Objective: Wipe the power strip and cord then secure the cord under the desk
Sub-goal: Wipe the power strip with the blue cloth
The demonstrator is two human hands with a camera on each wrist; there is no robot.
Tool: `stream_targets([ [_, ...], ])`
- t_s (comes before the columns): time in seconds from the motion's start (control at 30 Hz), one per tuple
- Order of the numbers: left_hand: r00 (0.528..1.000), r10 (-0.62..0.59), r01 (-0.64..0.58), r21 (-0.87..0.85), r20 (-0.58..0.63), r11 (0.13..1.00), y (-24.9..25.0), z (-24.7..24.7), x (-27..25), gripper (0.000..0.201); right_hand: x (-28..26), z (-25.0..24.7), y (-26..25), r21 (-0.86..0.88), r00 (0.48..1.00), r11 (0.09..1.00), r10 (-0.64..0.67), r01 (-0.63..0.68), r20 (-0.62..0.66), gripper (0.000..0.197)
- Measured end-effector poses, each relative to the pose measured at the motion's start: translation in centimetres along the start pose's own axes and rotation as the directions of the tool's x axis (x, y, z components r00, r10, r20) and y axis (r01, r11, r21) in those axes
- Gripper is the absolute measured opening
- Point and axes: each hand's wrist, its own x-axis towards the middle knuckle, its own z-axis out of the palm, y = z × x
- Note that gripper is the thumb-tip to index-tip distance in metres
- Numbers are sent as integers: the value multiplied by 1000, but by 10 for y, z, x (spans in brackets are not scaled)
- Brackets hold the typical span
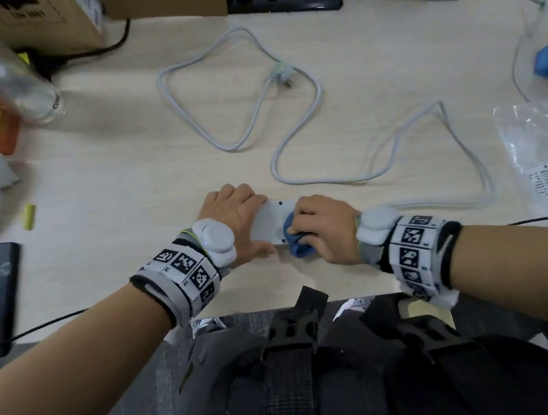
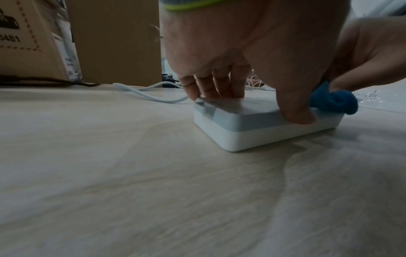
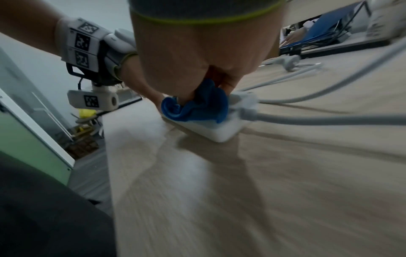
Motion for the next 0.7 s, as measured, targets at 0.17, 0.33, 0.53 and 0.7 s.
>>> stream_targets([
  [0.17, 1000, -10, 9, -36, -26, 999, -4, -2, -2, 81, 35, 15, -14, 50, 999, 997, -49, 50, -18, 29],
  [0.33, 1000, 3, -4, -37, -18, 999, -5, -2, -2, 90, -19, -14, 29, 8, 996, 1000, -4, 5, -94, 8],
  [0.53, 1000, 11, -12, -46, -25, 999, -5, 0, -3, 90, -33, -24, 45, -41, 994, 998, -50, 46, -99, 12],
  [0.7, 998, 20, -22, -44, -51, 999, -7, 2, -3, 90, 5, 5, 15, -45, 988, 996, -86, 80, -129, 17],
])
